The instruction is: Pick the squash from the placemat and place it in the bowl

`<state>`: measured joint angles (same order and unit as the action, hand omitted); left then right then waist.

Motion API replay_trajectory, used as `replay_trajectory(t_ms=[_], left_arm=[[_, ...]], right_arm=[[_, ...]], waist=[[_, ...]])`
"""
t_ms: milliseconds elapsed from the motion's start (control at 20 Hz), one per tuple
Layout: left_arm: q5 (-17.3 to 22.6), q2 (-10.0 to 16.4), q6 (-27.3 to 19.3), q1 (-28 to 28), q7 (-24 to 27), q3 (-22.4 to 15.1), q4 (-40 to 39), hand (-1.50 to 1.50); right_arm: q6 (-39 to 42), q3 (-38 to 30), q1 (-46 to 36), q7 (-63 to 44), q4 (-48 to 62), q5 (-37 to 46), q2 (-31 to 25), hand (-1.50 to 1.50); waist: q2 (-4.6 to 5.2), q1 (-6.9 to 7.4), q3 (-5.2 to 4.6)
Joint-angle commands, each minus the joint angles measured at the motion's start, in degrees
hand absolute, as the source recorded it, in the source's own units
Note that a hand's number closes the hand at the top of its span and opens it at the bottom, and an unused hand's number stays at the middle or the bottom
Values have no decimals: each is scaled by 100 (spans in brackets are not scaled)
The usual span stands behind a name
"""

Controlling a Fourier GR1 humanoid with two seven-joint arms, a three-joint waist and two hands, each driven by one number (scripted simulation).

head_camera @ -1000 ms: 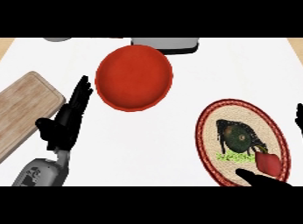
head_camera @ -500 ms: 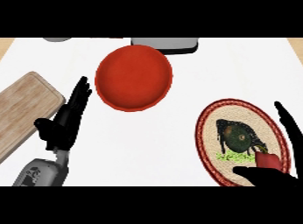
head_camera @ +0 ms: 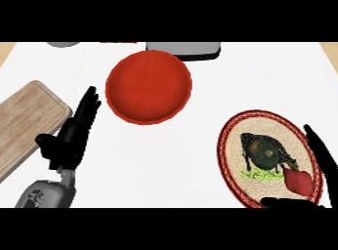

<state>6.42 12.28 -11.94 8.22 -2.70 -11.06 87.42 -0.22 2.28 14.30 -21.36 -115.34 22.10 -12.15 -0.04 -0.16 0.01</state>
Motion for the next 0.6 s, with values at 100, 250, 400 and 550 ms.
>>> replay_trajectory(t_ms=[100, 250, 400, 550], left_arm=[[97, 31, 396, 143, 63, 474, -179, 0], [-501, -416, -187, 65, -376, -35, 265, 0], [-436, -319, 154, -87, -394, 173, 354, 0], [-224, -295, 446, 296, 191, 548, -541, 0]], right_arm=[[-30, 47, -12, 178, -84, -88, 363, -150], [184, -289, 37, 654, 196, -519, 253, -150], [50, -82, -34, 763, 487, -295, 537, -150], [114, 0, 31, 198, -17, -384, 639, -150]], waist=[[1, -4, -1], [-1, -7, 1], [0, 7, 0], [8, -20, -3]])
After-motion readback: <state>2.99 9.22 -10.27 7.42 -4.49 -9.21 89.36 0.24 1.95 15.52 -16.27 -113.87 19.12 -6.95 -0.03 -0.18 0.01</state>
